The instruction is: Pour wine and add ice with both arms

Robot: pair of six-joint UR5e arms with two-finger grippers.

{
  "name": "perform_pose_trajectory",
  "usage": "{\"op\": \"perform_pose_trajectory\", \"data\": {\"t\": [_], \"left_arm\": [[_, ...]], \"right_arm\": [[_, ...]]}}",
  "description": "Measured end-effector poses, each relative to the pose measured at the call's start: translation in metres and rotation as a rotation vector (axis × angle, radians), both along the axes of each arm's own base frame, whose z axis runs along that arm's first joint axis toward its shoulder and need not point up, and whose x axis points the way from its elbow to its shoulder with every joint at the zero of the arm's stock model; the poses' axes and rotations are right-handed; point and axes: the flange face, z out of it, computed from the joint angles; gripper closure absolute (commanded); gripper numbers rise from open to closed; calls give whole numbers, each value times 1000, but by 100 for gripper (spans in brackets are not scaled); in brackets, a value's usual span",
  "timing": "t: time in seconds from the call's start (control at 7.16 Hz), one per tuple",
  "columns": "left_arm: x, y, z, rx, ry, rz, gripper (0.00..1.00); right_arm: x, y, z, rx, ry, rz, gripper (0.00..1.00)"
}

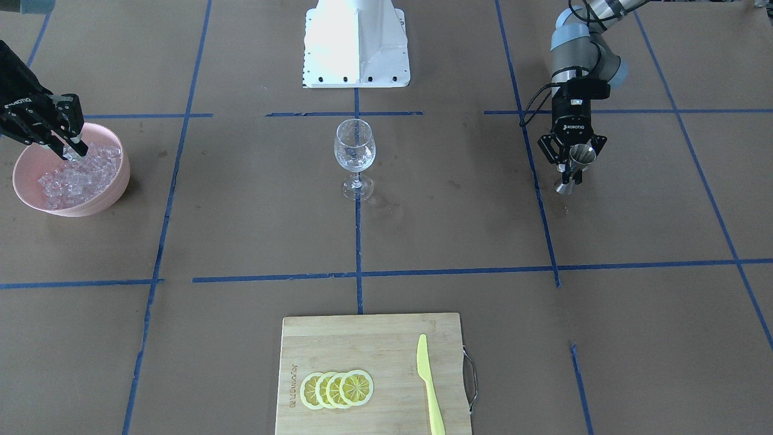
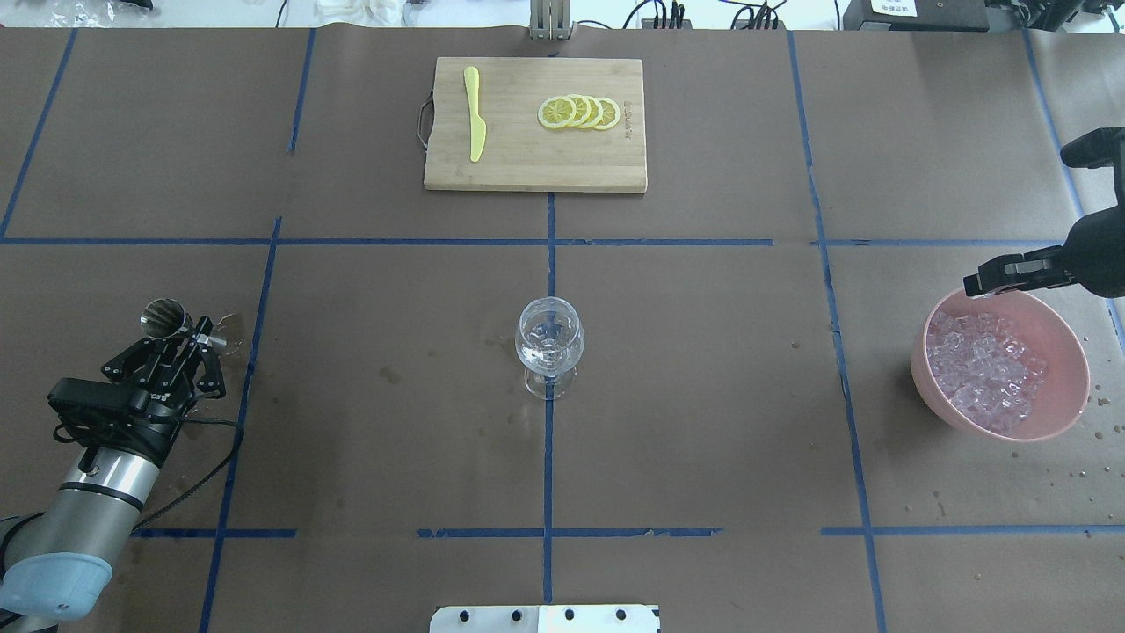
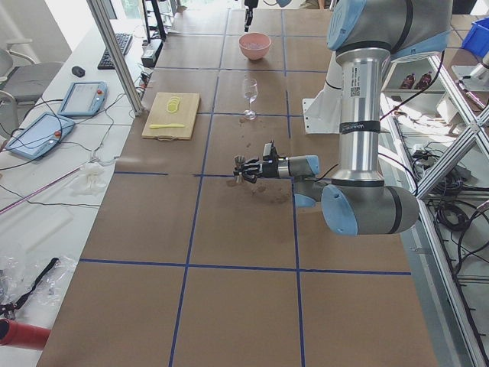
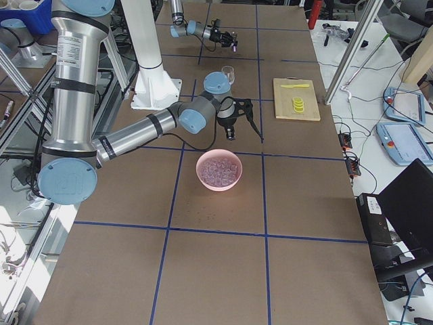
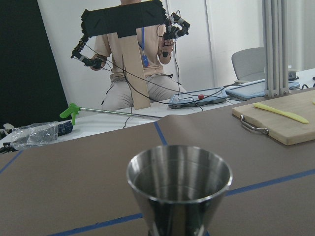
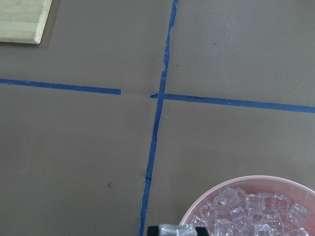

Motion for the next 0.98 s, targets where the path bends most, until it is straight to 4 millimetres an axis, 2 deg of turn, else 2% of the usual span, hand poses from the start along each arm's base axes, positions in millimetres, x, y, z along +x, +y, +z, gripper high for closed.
{"op": "perform_pose_trajectory", "data": {"t": [0.28, 0.84, 0.98], "left_arm": [[5, 0, 0, -16, 56, -3, 100], [10, 1, 7, -31, 37, 19, 100], [12, 1, 8, -34, 28, 24, 93]], "right_arm": [[0, 0, -8, -23, -22, 24, 100], [-2, -2, -22, -48, -57, 55, 100], [-2, -2, -25, -51, -62, 59, 100]]}}
